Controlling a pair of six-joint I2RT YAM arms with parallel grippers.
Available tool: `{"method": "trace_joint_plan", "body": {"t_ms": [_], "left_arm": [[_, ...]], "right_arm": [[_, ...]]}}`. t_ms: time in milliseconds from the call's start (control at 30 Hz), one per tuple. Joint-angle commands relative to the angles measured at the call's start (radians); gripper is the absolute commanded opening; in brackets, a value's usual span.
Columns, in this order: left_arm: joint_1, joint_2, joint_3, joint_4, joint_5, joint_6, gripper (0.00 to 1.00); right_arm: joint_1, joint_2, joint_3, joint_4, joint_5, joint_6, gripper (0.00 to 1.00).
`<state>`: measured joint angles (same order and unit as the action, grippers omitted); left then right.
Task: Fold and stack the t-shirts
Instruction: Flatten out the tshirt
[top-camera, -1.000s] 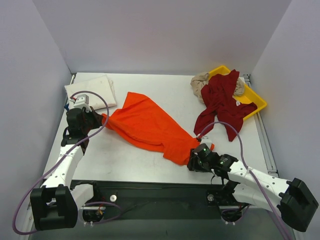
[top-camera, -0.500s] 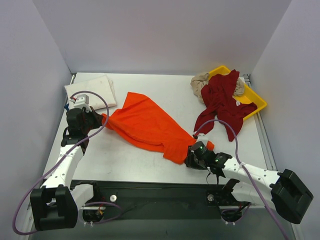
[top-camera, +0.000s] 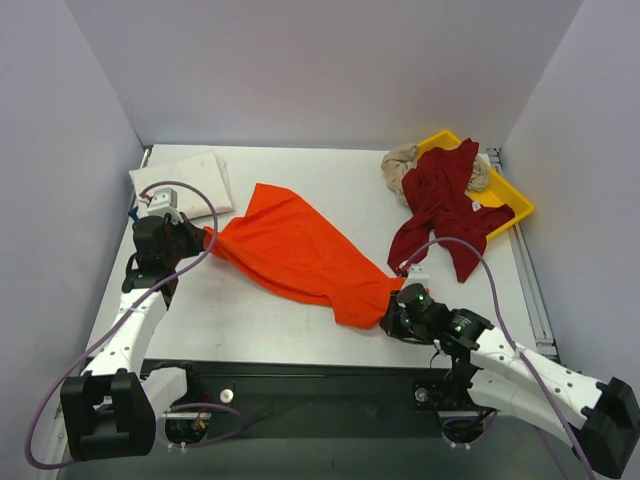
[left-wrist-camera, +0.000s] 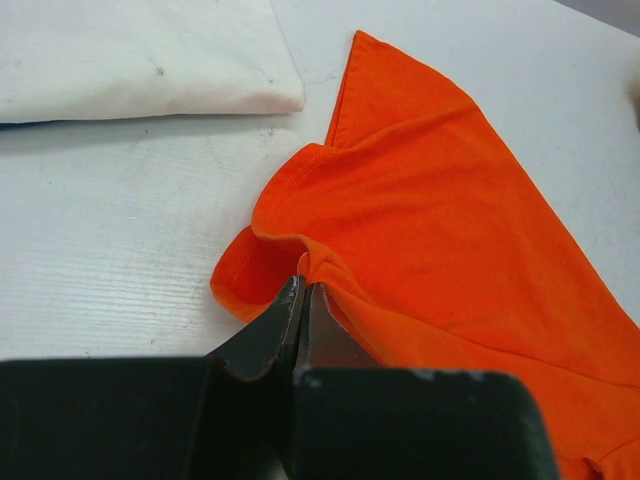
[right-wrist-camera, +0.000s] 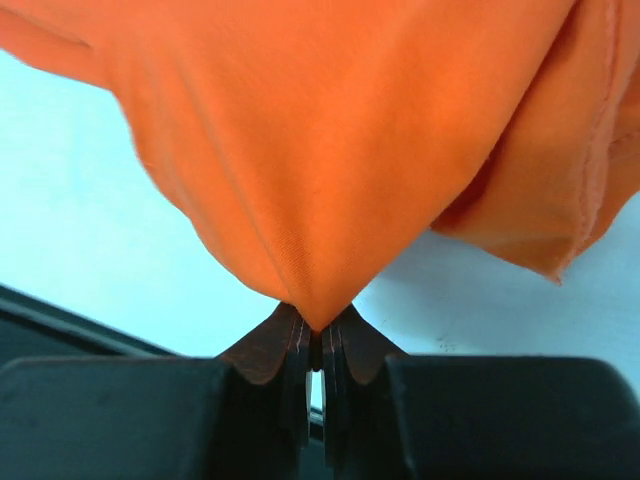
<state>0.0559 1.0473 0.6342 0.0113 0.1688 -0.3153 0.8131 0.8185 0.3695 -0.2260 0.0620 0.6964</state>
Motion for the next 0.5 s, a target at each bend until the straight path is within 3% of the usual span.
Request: {"method": "trace_joint_plan", "body": {"t_ms": [0, 133, 300, 467], "left_arm": [[0.002, -0.017, -0.001, 0.056, 0.009, -0.022, 0.0], [-0.008, -0.017, 0.001, 0.075, 0.038, -0.041, 0.0], [-0.014, -0.018, 0.005, 0.104, 0.084, -0.083, 0.0], [-0.014, 0.006, 0.019, 0.159, 0.118, -0.119, 0.0]], "right_arm": [[0.005, -0.096, 0.08, -0.124, 0.004, -0.028, 0.04], [-0.005, -0.15, 0.158, -0.141, 0.01, -0.063, 0.06], [-0.048, -0.091, 0.302, -0.131, 0.065, -0.133, 0.06], [-0.212, 0.02, 0.371, -0.029, -0.043, -0.21, 0.03]]}}
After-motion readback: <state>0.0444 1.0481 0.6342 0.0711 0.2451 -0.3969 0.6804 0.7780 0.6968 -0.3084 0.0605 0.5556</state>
